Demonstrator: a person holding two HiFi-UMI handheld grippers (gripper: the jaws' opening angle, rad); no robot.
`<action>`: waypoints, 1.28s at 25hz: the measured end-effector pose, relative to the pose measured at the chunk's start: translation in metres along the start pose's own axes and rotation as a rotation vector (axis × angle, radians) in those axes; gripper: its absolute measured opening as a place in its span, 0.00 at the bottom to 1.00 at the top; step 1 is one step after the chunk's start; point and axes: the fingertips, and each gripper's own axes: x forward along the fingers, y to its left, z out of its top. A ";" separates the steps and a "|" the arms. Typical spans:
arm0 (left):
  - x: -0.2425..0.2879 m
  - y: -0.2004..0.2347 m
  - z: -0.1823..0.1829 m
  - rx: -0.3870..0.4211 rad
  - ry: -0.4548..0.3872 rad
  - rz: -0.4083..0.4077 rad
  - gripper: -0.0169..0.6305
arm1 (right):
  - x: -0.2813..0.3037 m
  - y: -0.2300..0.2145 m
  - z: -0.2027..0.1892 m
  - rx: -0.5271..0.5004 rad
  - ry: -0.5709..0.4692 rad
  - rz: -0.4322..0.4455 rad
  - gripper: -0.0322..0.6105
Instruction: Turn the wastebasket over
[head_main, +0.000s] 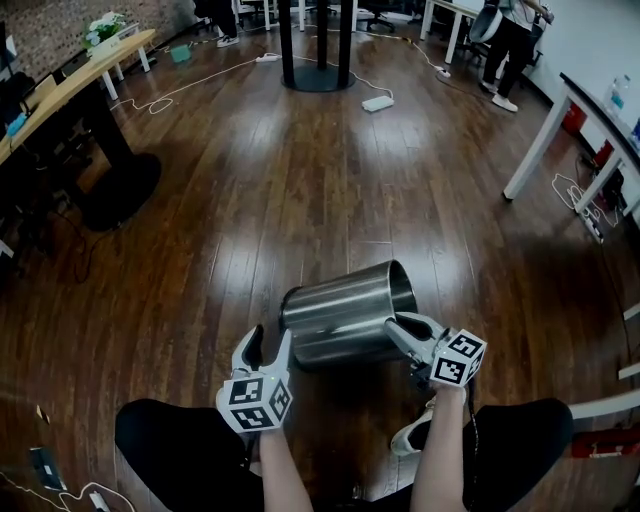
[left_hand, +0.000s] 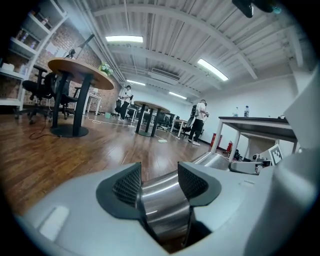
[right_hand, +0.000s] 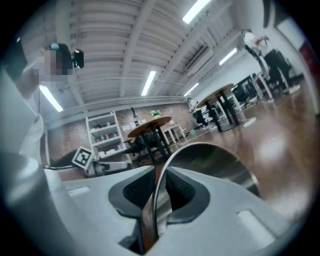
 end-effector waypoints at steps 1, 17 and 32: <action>0.001 -0.003 -0.002 0.003 0.005 -0.005 0.42 | -0.010 -0.018 -0.001 -0.036 0.002 -0.082 0.14; 0.036 -0.054 -0.040 0.076 0.113 -0.109 0.42 | -0.122 -0.160 -0.069 0.180 -0.112 -0.633 0.20; 0.106 -0.081 -0.100 -0.107 0.185 -0.203 0.41 | -0.125 -0.151 -0.045 0.046 0.044 -0.762 0.34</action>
